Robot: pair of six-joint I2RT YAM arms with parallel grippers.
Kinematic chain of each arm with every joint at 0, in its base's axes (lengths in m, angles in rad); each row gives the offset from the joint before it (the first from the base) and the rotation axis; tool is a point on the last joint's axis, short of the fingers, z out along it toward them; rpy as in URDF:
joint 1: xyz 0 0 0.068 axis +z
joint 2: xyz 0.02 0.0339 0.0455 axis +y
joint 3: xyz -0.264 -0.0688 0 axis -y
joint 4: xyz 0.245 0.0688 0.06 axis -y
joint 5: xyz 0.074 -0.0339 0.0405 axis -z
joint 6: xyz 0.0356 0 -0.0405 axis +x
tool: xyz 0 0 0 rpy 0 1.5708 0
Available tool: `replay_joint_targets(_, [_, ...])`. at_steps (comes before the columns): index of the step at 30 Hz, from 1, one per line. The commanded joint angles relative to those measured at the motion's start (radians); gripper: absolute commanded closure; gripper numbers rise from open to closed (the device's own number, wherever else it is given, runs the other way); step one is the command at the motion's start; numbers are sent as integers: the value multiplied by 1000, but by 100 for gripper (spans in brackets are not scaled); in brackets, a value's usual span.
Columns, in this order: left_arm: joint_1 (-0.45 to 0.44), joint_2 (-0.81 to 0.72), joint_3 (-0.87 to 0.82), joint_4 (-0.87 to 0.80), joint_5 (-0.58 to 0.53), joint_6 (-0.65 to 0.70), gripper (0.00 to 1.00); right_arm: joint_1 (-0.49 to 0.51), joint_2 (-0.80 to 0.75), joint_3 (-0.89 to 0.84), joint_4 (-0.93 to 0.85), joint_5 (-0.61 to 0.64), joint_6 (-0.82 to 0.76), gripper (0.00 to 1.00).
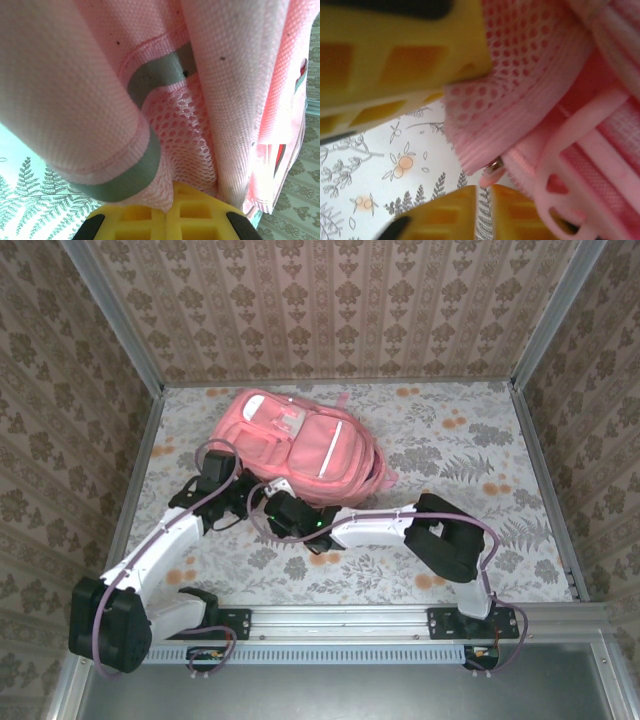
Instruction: Pack the student bag
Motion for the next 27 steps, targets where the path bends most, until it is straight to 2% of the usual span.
replay_joint_targets(1, [-11, -2, 63, 36, 42, -9, 100, -7, -1, 20, 7, 40, -18, 100])
replay_joint_targets(12, [31, -19, 53, 11, -22, 18, 100, -10, -163, -154, -31, 79, 34, 100])
replay_joint_targets(18, [64, -29, 33, 15, -6, 16, 100, -18, -229, -224, -63, 91, 59, 100])
replay_joint_targets(22, [65, -30, 36, 34, 17, -6, 100, -17, -249, -232, -59, 43, 40, 100])
replay_joint_targets(27, [56, -21, 62, 42, 27, -55, 100, 3, -246, -208, 9, -45, 23, 75])
